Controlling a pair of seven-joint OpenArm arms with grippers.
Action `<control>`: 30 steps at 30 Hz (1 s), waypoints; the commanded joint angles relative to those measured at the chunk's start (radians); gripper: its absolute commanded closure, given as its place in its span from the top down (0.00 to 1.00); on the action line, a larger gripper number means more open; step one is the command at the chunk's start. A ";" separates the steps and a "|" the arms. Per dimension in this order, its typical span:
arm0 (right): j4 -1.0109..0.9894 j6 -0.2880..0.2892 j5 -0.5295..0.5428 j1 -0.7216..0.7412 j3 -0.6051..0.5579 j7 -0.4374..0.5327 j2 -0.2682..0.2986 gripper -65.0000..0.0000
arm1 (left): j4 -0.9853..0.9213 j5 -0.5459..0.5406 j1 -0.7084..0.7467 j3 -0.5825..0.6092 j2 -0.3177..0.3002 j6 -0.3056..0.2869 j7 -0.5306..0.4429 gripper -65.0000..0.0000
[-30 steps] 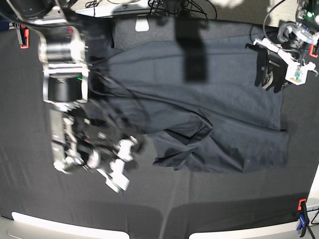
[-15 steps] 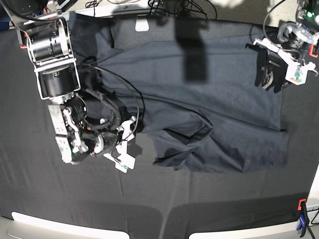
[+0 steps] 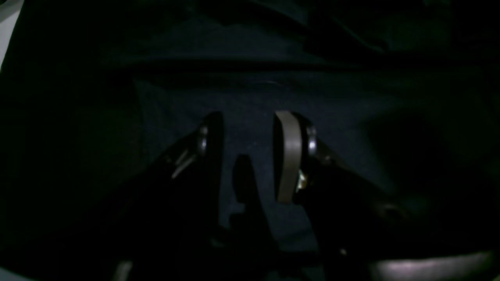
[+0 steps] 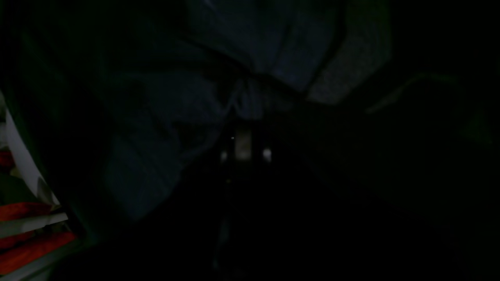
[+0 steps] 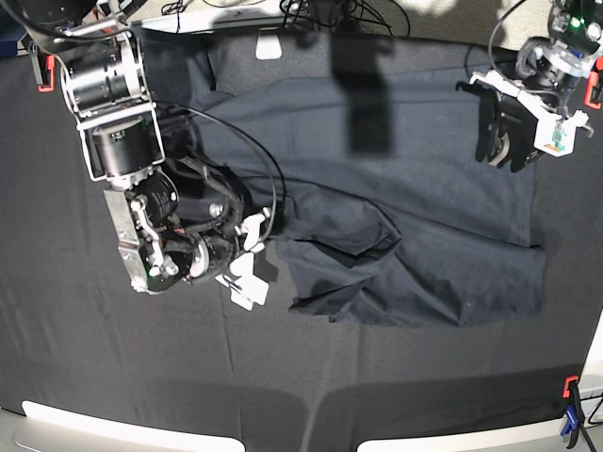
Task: Layout the t-shirt on the table in an organized manner, then fold the t-shirt properly
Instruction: 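Pull the shirt side with the right gripper back toward its arm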
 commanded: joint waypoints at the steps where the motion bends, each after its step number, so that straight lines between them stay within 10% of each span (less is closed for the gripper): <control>1: 0.016 0.009 0.008 0.034 0.013 0.010 0.004 0.00 | 0.016 -0.008 0.003 -0.006 -0.011 -0.001 -0.027 0.30; 15: 0.032 0.009 -0.182 0.060 0.417 0.030 0.143 0.00 | 0.016 -0.008 0.002 -0.006 -0.011 -0.001 -0.027 0.30; 24: 0.031 0.009 -0.423 0.039 0.469 0.208 0.259 0.00 | 0.016 -0.008 0.002 -0.006 -0.011 -0.001 -0.027 0.30; 30: 0.030 -0.201 -0.663 0.029 0.469 0.360 0.285 0.00 | 0.016 -0.008 0.003 -0.006 -0.011 -0.001 -0.027 0.30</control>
